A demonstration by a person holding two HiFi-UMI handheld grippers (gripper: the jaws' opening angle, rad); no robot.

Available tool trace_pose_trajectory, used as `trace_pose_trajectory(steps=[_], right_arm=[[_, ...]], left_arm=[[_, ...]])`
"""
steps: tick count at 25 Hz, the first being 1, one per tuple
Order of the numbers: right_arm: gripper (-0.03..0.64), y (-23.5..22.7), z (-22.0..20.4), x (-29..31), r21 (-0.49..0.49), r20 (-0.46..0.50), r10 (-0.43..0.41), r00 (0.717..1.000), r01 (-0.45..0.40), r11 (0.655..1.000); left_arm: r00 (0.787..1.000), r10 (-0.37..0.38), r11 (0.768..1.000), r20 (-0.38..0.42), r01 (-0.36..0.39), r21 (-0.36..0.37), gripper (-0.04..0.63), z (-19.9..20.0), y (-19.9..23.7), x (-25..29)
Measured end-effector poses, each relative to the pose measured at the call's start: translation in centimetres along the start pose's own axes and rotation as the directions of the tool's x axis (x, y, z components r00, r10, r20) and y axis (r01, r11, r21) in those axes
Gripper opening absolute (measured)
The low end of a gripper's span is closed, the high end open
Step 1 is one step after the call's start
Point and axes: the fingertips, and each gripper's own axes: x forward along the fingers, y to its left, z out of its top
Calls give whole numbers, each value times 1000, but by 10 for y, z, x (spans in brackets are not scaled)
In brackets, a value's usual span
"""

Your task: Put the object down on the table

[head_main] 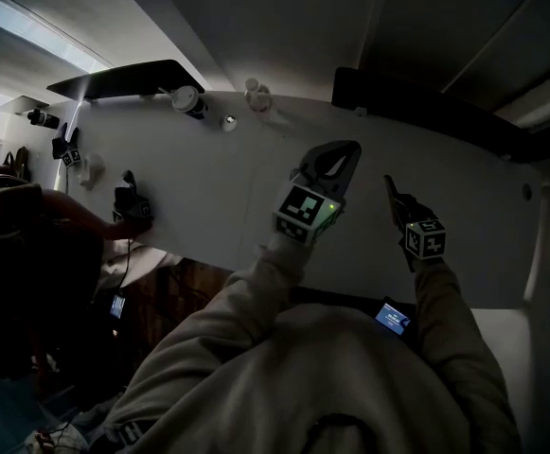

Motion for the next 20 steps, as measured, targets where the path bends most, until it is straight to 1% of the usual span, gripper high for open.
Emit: trace_pose_trajectory(steps=[2,5,7,9,12,13,16,20], right_arm=[[107,-5,-12,13,4,-35,-3,999,4,1000],[107,-12,-21,22,41,-57,-4,998,6,999],[107,-13,-23,26,78,-66,12,998,-7,997],[107,-13,-32,31,101,-97,33,995,-23,995],[109,-16,-47,36,99,-154,32,988,-17,995],[137,-17,-50,36,96,-164,29,986,-13,995],[140,-18,-52,34,88,-167,20,986,-5,996],[140,-22,-48,33,87,-158,10,987,3,996]], left_arm=[[1000,4,1000,-5,-4,-3,5,-6,4,0],[1000,11,1000,-16,-11,-16,5,-15,10,3],[1000,19,999,-22,-19,-26,5,-19,15,3],[999,24,999,-26,-25,-39,5,-21,17,1],[999,23,999,-31,-25,-43,5,-22,18,-1],[999,24,999,-31,-25,-40,5,-21,17,-2],[999,30,999,-22,-30,-33,5,-19,18,-5],[999,38,999,-31,-39,-37,5,-18,20,-4]])
